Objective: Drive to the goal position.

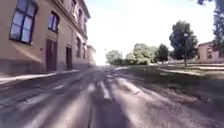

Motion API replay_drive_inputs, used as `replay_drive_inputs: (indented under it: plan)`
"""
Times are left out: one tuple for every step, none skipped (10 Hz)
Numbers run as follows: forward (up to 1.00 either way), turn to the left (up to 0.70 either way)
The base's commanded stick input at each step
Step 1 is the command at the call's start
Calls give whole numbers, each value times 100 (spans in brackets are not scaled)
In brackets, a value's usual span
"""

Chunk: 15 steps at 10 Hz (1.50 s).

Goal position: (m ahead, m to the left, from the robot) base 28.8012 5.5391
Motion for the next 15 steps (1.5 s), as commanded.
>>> replay_drive_inputs:
  plan:
    - [70,0]
    - [70,0]
    - [70,0]
    - [70,0]
    - [70,0]
    - [70,-1]
    - [70,-2]
    - [70,-14]
    - [70,-10]
    - [70,0]
    - [70,0]
    - [70,-5]
    - [70,-13]
    - [70,-6]
    - [70,-4]
